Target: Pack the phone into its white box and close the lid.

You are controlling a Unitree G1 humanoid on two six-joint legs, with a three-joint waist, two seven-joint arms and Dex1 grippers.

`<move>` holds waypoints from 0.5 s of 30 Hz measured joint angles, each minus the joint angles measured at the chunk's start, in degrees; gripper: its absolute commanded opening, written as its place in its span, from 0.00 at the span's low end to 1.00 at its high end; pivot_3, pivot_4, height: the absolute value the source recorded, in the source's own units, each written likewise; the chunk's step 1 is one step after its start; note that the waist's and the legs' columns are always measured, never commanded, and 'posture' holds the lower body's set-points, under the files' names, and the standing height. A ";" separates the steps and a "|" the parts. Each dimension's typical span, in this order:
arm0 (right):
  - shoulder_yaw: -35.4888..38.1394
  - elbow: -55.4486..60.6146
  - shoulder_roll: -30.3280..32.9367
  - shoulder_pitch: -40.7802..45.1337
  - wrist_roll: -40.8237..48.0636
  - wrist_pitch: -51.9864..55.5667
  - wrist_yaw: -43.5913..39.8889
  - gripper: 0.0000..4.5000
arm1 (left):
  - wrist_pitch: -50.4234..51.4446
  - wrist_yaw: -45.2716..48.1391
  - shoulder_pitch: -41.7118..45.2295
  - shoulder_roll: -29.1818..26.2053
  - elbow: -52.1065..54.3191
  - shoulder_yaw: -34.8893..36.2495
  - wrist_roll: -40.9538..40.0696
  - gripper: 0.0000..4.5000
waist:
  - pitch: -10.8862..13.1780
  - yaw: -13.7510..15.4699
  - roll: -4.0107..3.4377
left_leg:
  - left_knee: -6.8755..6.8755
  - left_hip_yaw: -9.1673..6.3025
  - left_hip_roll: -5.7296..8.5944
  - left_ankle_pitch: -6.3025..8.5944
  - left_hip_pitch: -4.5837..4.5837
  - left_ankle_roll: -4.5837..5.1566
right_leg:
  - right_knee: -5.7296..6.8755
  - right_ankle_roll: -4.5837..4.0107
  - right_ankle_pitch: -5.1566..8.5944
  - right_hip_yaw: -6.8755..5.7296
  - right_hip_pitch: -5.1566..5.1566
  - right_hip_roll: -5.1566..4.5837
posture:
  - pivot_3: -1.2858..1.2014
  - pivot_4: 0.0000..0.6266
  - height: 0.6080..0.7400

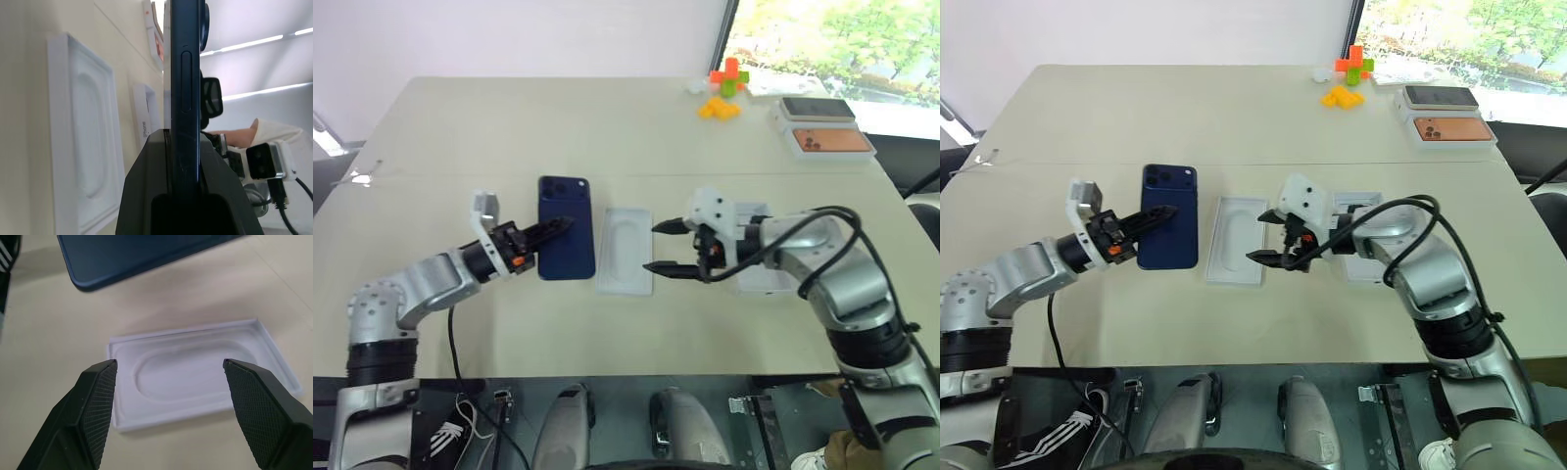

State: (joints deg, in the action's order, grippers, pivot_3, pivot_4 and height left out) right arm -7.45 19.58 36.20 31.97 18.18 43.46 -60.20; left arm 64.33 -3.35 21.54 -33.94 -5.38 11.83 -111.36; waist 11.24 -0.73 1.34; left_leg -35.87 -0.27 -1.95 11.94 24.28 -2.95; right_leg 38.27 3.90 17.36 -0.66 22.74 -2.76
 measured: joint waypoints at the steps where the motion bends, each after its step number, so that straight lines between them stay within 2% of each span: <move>1: 0.57 -0.45 0.00 -0.31 0.46 -0.84 -0.08 0.80 | 0.00 -0.14 0.14 0.56 -0.04 -0.45 0.00 0.00 | 0.00 -0.11 0.00 | -0.01 0.01 -0.01 0.00 0.00 0.00 | 0.03 0.00 0.00 0.01 0.00 0.02 | 0.52 0.24 1.00; 4: 1.36 -2.57 0.06 -1.56 0.48 -5.59 0.38 0.80 | 0.05 -0.42 1.93 1.15 -0.91 -2.14 1.55 0.00 | 0.00 0.05 0.00 | -0.09 0.02 -0.01 0.00 0.00 0.00 | 0.12 0.00 0.00 0.00 0.00 0.09 | 0.52 0.24 1.00; 9: 1.35 -3.20 -0.30 -1.99 0.72 -7.70 1.46 0.80 | -0.28 -0.67 5.71 3.91 -4.78 -2.69 5.39 0.00 | 0.00 0.12 0.00 | -0.22 0.04 0.03 0.00 0.01 0.00 | 0.15 0.05 -0.03 0.00 -0.02 0.07 | 0.52 0.24 1.00; 12: 1.33 -3.21 -0.77 -2.10 1.10 -9.68 1.58 0.99 | 0.01 -0.52 6.72 6.17 -6.60 -3.83 8.82 0.00 | 0.00 0.12 0.00 | -0.22 0.03 0.04 0.00 0.04 0.00 | 0.13 0.08 -0.05 0.02 -0.02 0.05 | 0.52 0.24 1.00; 15: 1.32 -3.50 -0.75 -2.62 0.59 -12.90 1.87 0.99 | 0.73 -0.41 6.83 7.60 -8.37 -4.29 11.44 0.00 | 0.00 0.10 0.00 | -0.20 0.03 0.04 0.00 0.04 0.00 | 0.13 0.09 -0.05 0.01 0.00 0.08 | 0.52 0.24 1.00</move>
State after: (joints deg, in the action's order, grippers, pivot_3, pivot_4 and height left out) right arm -6.13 16.07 35.46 29.35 18.77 30.56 -58.33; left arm 65.05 -3.76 28.37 -26.34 -13.75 7.54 -99.92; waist 11.24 -0.63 1.34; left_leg -36.08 -0.24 -1.91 11.94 24.32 -2.95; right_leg 38.40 3.99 17.31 -0.65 22.74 -2.68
